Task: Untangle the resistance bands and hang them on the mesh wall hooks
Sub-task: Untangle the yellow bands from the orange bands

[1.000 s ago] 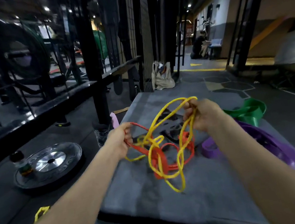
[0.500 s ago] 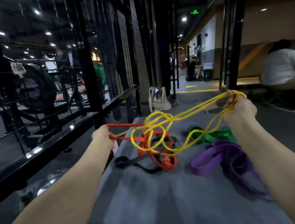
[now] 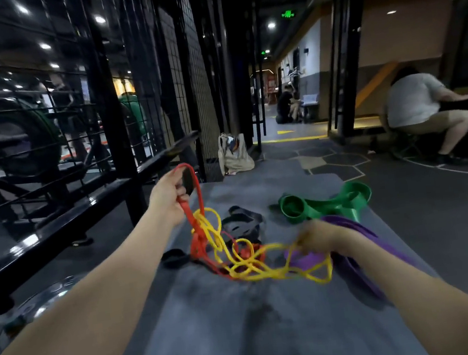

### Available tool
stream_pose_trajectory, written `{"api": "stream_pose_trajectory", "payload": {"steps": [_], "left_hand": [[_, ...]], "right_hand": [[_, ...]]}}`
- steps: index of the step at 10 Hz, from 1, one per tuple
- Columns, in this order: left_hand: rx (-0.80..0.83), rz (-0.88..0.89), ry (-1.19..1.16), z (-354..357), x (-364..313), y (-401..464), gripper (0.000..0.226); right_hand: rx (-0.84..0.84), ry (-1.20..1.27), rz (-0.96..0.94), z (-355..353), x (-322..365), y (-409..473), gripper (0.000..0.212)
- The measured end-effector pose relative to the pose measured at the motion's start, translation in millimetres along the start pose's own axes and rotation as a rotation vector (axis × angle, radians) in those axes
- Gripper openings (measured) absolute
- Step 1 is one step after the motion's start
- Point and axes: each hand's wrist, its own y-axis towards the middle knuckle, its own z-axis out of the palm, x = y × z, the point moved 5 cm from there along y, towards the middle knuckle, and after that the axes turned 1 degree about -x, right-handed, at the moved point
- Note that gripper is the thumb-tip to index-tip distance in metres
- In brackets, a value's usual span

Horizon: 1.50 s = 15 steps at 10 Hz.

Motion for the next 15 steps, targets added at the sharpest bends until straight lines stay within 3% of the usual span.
{"api": "stream_pose_trajectory", "payload": {"steps": [1,2,3,4,5,6,8,9,10,11,12,13,14,15], "left_hand": [[0.131,0.026,-0.028,22,-22,-1,0.020],[0.239,-0.002,-0.069,46,-36,-6,0.020],[0.331,-0.024,-0.114,69,-45,-14,0.021],[0.363,0.026,-0.081,77,-55,-15,0.022],[0.287,0.081,0.040,60,-59,-4,0.022],[0.201,0.023,0.165,37,-49,6,0.019],[0.212,-0.080,0.334,33,-31,-1,0.012],[0.329,-0.142,0.528,41,-22,-8,0.007],[0.572,-0.189,0.564,56,-18,-21,0.025],[0.665,-0.213,0.480,70,-16,-31,0.045],[0.616,-0.267,0.585,81,-8,-29,0.065],[0.557,-0.308,0.661,85,-3,-29,0.066],[0.476,-0.321,0.638,73,0,-23,0.049],[0.436,-0.314,0.547,55,6,-19,0.029]], "right_hand": [[0.163,-0.341,-0.047,11,32,-17,0.045],[0.131,-0.121,-0.203,19,61,5,0.085],[-0.078,0.114,-0.377,24,99,26,0.097],[-0.306,0.249,-0.421,18,112,34,0.024],[-0.363,0.362,-0.419,0,115,32,0.027],[-0.271,0.542,-0.393,-24,118,30,0.018],[-0.218,0.820,-0.451,-62,123,6,0.028],[-0.150,0.908,-0.484,-67,122,2,0.024],[-0.122,0.917,-0.485,-67,119,2,0.021],[-0.083,0.963,-0.497,-67,119,1,0.017],[-0.041,0.951,-0.567,-65,123,-2,0.009],[0.109,0.749,-0.652,-52,131,-6,0.030],[0.175,0.500,-0.670,-38,139,-10,0.043],[0.211,0.425,-0.688,-32,145,-13,0.046]]}}
